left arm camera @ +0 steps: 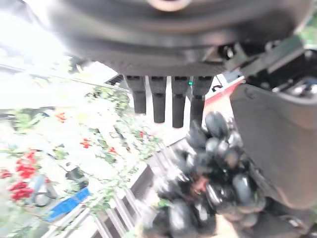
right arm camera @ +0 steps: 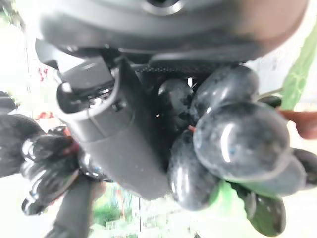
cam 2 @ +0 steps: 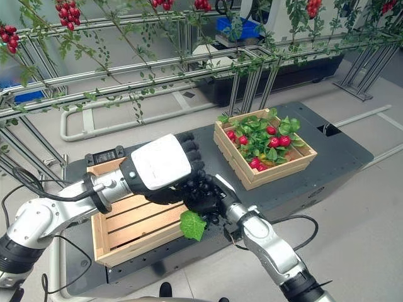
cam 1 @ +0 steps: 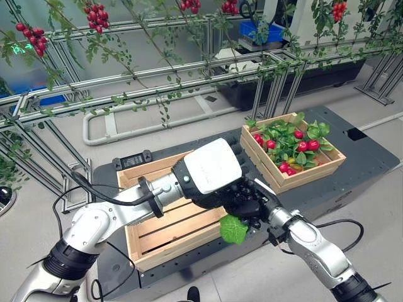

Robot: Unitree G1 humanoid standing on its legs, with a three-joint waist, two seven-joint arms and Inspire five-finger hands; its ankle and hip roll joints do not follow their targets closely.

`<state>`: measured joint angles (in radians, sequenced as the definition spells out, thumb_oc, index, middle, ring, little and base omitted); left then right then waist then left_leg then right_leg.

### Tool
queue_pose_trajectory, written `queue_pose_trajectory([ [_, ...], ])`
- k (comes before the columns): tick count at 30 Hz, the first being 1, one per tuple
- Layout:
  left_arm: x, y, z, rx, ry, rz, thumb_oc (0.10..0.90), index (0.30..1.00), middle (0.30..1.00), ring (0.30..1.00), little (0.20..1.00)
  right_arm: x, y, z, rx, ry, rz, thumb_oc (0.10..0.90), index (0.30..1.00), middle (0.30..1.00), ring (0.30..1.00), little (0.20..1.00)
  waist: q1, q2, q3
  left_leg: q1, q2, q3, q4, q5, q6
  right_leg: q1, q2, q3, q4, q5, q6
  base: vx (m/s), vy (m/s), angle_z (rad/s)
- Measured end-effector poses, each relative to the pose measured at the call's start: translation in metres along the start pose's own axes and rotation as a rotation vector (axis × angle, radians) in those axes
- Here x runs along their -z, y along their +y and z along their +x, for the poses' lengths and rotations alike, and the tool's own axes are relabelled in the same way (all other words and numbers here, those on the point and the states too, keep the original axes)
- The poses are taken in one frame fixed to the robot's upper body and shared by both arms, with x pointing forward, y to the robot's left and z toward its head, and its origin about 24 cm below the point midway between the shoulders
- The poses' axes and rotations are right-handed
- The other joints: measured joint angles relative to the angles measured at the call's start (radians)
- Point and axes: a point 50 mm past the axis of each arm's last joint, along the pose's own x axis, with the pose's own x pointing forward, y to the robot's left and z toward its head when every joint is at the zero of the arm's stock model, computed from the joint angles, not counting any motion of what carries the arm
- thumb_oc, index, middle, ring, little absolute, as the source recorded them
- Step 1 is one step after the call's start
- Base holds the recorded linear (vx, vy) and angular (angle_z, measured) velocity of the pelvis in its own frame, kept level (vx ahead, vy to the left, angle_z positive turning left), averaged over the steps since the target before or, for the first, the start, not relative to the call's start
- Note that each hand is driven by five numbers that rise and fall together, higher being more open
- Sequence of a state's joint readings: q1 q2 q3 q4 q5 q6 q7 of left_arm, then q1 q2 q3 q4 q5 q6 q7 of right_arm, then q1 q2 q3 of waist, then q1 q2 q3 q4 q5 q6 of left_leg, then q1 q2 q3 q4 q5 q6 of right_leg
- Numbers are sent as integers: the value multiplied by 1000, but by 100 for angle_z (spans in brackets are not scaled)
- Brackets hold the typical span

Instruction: Pick up the fruits from the basket on one side to the basket on the other side

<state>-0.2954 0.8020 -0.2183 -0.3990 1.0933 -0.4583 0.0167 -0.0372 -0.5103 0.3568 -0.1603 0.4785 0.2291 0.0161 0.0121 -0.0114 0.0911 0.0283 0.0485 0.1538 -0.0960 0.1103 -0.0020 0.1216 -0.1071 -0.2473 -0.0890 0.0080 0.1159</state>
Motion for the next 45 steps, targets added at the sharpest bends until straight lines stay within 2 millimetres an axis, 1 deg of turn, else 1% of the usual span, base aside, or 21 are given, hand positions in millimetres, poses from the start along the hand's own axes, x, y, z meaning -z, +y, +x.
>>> queue_pose_trajectory([
  [4,29,0,-22,21,196,-55,800,900,900,900,900,3,-26,-12,170,-4,25,400,300,300,300,300,-4,0,0,-1,1,15,0,-4,-1,-8,0,16,0,1,1,-25,-15,-10],
  [9,51,-16,-59,31,422,-321,800,900,900,900,900,0,-53,-26,340,-32,42,400,300,300,300,300,-24,1,-1,-1,3,19,1,-6,-3,-12,2,20,0,0,0,-20,-49,-5],
  [11,52,-21,-68,29,463,-421,800,900,900,900,900,-2,-58,-28,368,-41,43,400,300,300,300,300,-25,1,-1,-1,4,24,2,-6,-4,-15,3,25,0,0,0,-22,-103,-8],
  [13,46,-26,-78,18,490,-620,800,900,900,900,900,-2,-61,-30,384,-49,50,400,300,300,300,300,-25,1,-1,2,9,41,6,-5,-3,-22,5,42,-1,1,0,-22,-122,-17],
  [15,44,-28,-80,21,489,-719,800,900,900,900,900,-1,-61,-30,385,-46,53,400,300,300,300,300,-27,1,-1,3,12,45,6,-6,-3,-24,8,46,0,1,0,-10,-126,-11],
  [21,36,-25,-74,-120,435,-1097,800,900,900,900,900,4,-57,-28,386,-37,86,400,300,300,300,300,-31,-2,-2,16,27,81,7,-13,-14,-40,24,87,-4,1,-5,-8,-113,-23],
  [23,27,-26,-67,-169,383,-1254,800,900,900,900,900,8,-58,-28,392,-26,90,400,300,300,300,300,-24,-6,-3,25,34,104,16,-20,-25,-48,33,124,-4,3,-11,-28,-10,-50],
  [25,21,-29,-63,-210,358,-1388,800,900,900,900,900,12,-57,-25,389,-21,105,400,300,300,300,300,1,-30,10,23,36,31,90,-45,-54,-68,32,188,19,-6,-27,-17,96,-93],
  [26,14,-34,-59,-230,348,-1488,800,900,900,900,900,17,-53,-24,366,-4,109,400,300,300,300,300,25,-54,17,19,27,-43,152,-50,-54,-69,19,243,30,-5,-30,-6,165,-113],
  [27,11,-37,-57,-240,338,-1535,800,900,900,900,900,18,-51,-24,350,1,105,400,300,300,300,300,28,-60,18,13,20,-83,184,-66,-48,-68,7,274,34,-5,-30,9,225,-126],
  [28,3,-39,-52,-250,301,-1611,800,900,900,900,900,18,-49,-23,322,2,99,400,300,300,300,300,14,-58,18,18,17,-148,189,-96,-37,-62,8,310,37,0,-24,-24,335,-115],
  [29,-4,-40,-47,-261,263,-1679,800,900,900,900,900,16,-48,-22,310,-3,96,400,300,300,300,300,14,-38,8,42,-17,-244,142,-116,-27,-77,9,357,38,6,-15,-23,374,-146],
  [30,-9,-41,-42,-271,228,-1732,800,900,900,900,900,14,-49,-21,299,-11,94,400,300,300,300,300,5,-21,3,59,-48,-307,111,-129,-6,-96,18,421,34,19,-1,-27,306,-141],
  [31,-13,-42,-39,-282,209,-1765,800,900,900,900,900,11,-49,-20,291,-17,94,400,300,300,300,300,9,-6,2,71,-75,-357,89,-135,5,-111,23,455,36,25,9,-62,332,-160],
  [32,-14,-41,-37,-279,190,-1787,800,900,900,900,900,9,-46,-16,267,-23,112,400,300,300,300,300,5,1,6,81,-99,-367,78,-148,27,-136,29,504,44,40,32,-66,296,-143],
  [35,-11,-49,-31,-271,160,-1897,800,900,900,900,900,11,-39,-15,239,-18,158,400,300,300,300,300,-3,-35,21,90,-132,-351,79,-161,55,-167,-2,507,50,62,59,-135,453,-121],
  [37,-14,-61,-24,-234,130,-1999,800,900,900,900,900,20,-30,-10,242,-11,231,400,300,300,300,300,-48,-52,25,92,-188,-305,94,-166,91,-189,-46,482,54,86,82,-170,450,-58],
  [38,-16,-64,-23,-221,115,-2027,800,900,900,900,900,22,-27,-9,239,-8,246,400,300,300,300,300,-46,-47,28,84,-188,-302,94,-160,102,-197,-50,479,63,86,83,-125,344,-61],
  [40,-24,-65,-19,-168,58,-2069,800,900,900,900,900,28,-20,-9,221,11,263,400,300,300,300,300,-53,-40,32,75,-216,-265,105,-159,121,-230,-74,461,83,93,93,-101,283,-49],
  [43,-33,-67,-14,-108,16,-2094,800,900,900,900,900,39,-17,-14,216,46,290,400,300,300,300,300,-48,-30,43,88,-241,-208,101,-159,126,-244,-91,437,89,116,105,-128,194,-52],
  [45,-29,-66,-16,-115,31,-2084,800,900,900,900,900,39,-16,-13,192,43,309,400,300,300,300,300,-34,-21,58,95,-234,-137,97,-161,135,-262,-81,346,89,176,72,-158,131,-81],
])
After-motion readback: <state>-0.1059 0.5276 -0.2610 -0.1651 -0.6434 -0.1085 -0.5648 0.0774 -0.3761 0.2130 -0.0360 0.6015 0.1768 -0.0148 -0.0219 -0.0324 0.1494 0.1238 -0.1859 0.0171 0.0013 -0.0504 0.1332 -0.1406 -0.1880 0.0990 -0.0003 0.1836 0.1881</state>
